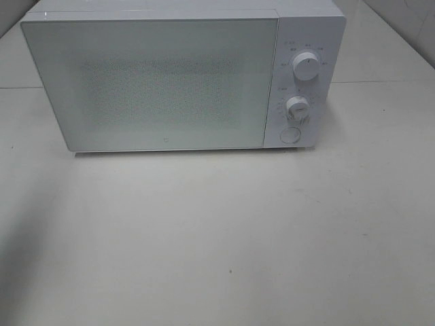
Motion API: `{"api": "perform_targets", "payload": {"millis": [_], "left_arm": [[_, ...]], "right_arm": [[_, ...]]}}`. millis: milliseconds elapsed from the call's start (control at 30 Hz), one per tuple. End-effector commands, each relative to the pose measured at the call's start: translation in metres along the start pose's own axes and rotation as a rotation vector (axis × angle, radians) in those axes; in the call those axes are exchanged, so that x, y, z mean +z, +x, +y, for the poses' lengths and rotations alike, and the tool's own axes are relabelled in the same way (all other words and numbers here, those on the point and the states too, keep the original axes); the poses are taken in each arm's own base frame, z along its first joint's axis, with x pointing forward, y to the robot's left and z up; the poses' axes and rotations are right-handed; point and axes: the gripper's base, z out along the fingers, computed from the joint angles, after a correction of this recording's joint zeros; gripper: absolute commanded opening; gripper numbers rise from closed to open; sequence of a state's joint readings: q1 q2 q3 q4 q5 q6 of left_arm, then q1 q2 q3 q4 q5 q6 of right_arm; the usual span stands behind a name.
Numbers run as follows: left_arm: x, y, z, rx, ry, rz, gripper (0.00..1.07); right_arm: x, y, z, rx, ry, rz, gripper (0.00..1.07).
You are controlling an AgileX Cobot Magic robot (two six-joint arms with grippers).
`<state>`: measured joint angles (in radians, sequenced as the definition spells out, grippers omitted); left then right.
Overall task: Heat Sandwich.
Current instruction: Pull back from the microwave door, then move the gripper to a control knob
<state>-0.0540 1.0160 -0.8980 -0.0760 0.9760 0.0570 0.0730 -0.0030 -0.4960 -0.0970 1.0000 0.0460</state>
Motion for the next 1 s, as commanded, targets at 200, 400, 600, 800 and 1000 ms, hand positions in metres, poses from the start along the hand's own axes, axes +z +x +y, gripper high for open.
{"api": "perform_targets", "payload": {"millis": [200, 400, 600, 800, 1000], "left_arm": [[-0.016, 0.059, -0.002, 0.009, 0.009, 0.016, 1.0], [-0.025, 0.088, -0.003, 0.017, 0.008, -0.044, 1.0], [-0.027, 0.113, -0.004, 0.019, 0.011, -0.06, 1.0], [-0.031, 0.138, -0.005, 0.018, 0.01, -0.163, 1.0], [-0.042, 0.148, -0.006, 0.026, 0.006, -0.257, 1.0]], "right_arm": [[-0.003, 0.002, 0.0, -0.002, 0.005, -0.033, 0.74], [-0.003, 0.002, 0.0, -0.002, 0.005, -0.033, 0.74], [-0.003, 0.002, 0.0, -0.002, 0.005, -0.033, 0.74], [-0.003, 0.002, 0.0, -0.001, 0.005, -0.033, 0.74], [-0.003, 0.002, 0.0, -0.001, 0.005, -0.033, 0.74]]}}
